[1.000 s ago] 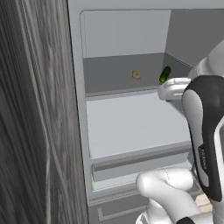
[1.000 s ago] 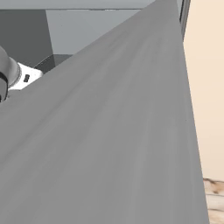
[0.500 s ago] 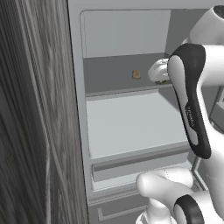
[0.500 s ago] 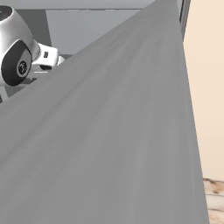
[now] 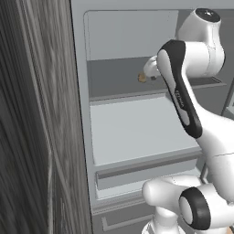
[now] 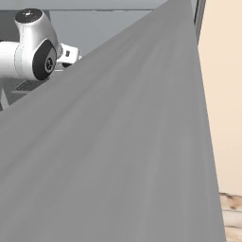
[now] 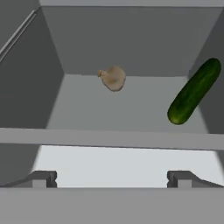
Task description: Retrieve the bottle and the shaker from the cabinet and place them next to the mixing bowl on the counter. Then add garlic from the fridge to the mixing bowl.
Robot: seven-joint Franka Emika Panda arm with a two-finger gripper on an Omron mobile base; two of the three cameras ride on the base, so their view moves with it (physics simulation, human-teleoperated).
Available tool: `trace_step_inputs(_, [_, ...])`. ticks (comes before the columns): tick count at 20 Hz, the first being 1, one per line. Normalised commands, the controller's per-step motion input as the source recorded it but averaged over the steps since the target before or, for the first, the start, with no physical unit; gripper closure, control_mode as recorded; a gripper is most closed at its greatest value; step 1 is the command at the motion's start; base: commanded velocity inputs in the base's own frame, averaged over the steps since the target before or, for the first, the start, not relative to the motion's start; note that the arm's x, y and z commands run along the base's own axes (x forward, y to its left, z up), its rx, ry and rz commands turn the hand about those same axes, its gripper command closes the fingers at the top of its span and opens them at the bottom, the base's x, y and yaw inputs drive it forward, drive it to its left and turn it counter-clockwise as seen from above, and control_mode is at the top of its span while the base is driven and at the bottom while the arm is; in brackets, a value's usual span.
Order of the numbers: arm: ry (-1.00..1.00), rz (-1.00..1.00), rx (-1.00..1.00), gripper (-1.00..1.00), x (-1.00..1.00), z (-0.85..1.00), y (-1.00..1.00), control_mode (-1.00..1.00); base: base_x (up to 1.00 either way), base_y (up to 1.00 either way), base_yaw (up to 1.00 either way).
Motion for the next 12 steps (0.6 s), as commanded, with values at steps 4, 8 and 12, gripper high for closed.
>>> trace_step_inputs(4, [0.0, 0.0, 0.0, -1.0, 0.58, -0.34, 0.02, -1.0, 0.0, 0.0, 0.0])
trace_step_inputs(8, [0.0, 0.0, 0.0, -1.0, 0.23, -0.32, 0.05, -1.0, 0.0, 0.0, 0.0])
trace_step_inputs(12, [0.0, 0.01, 0.0, -1.0, 0.03, -0.07, 0.04, -1.0, 0.0, 0.0, 0.0])
